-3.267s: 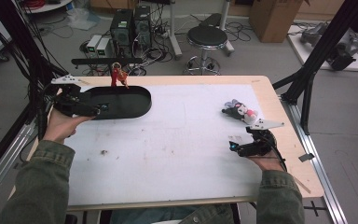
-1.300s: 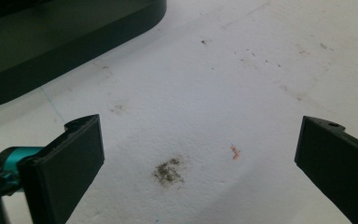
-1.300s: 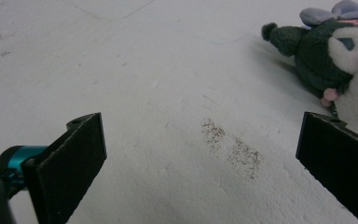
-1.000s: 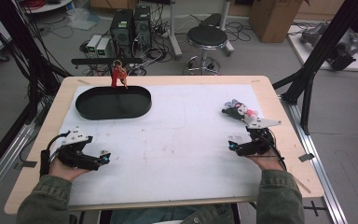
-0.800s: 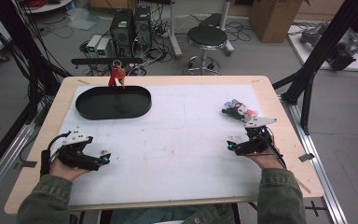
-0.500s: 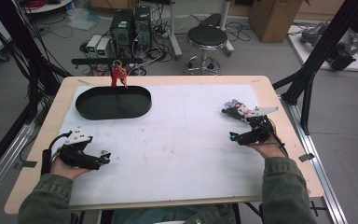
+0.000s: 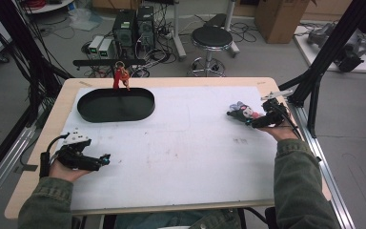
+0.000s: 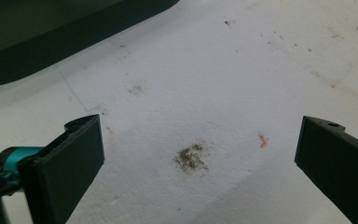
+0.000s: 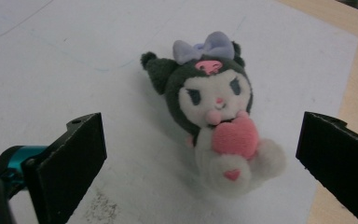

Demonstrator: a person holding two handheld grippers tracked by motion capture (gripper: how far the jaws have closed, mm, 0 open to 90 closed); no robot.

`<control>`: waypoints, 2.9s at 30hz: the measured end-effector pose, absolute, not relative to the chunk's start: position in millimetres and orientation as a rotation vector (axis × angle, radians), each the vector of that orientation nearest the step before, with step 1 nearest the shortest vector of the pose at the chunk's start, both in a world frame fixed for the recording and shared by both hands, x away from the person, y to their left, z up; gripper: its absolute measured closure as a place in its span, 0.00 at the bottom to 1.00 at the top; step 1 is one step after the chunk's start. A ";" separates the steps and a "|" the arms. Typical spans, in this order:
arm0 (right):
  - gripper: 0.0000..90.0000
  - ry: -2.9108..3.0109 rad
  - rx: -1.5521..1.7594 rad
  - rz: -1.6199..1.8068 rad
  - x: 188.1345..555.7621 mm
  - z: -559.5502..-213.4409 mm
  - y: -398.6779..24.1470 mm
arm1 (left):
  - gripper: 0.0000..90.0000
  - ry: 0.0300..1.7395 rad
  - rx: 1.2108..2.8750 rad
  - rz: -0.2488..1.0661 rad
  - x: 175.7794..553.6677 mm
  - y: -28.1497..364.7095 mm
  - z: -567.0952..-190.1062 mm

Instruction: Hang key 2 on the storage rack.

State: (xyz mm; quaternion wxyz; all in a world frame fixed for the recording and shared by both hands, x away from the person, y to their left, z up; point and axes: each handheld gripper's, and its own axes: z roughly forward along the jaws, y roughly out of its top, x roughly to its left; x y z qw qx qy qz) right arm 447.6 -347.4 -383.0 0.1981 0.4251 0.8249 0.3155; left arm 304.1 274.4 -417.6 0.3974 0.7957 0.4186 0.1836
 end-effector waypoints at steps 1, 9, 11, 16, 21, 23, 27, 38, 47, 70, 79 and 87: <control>0.01 2.306 1.202 0.897 450.6 -383.1 -350.7 | 0.02 1.061 2.025 0.466 304.6 275.2 -417.6; 0.01 2.401 1.165 0.796 476.1 -384.6 -346.5 | 0.02 1.079 2.018 0.470 306.5 277.3 -418.0; 0.01 2.411 1.188 0.765 483.0 -387.9 -344.8 | 0.02 1.081 2.013 0.470 306.2 276.7 -418.2; 0.00 2.454 1.213 0.671 497.3 -401.5 -340.8 | 0.02 1.089 2.017 0.481 304.0 279.0 -416.6; 0.01 2.478 1.203 0.631 502.2 -410.8 -336.0 | 0.02 1.099 2.034 0.485 301.7 280.5 -415.9; 0.03 2.488 1.220 0.601 503.3 -413.6 -335.5 | 0.02 1.108 2.038 0.482 300.6 279.2 -416.2; 0.14 2.510 1.221 0.561 504.5 -417.9 -331.8 | 0.02 1.114 2.042 0.462 299.4 275.9 -416.4; 0.44 2.497 1.138 0.542 498.8 -411.8 -321.0 | 0.02 1.109 2.056 0.466 298.7 274.3 -421.0; 0.46 2.469 1.169 0.698 487.2 -390.0 -322.5 | 0.02 1.106 2.043 0.466 297.9 275.4 -420.0; 0.47 2.467 1.142 1.051 457.4 -339.4 -302.0 | 0.02 1.107 2.065 0.442 301.9 273.7 -423.5; 0.46 2.532 1.068 1.098 456.0 -321.2 -258.3 | 0.02 1.109 2.054 0.447 300.7 275.4 -422.2; 0.46 2.581 1.007 1.120 451.6 -303.1 -220.2 | 0.02 1.106 2.053 0.455 300.4 276.2 -422.5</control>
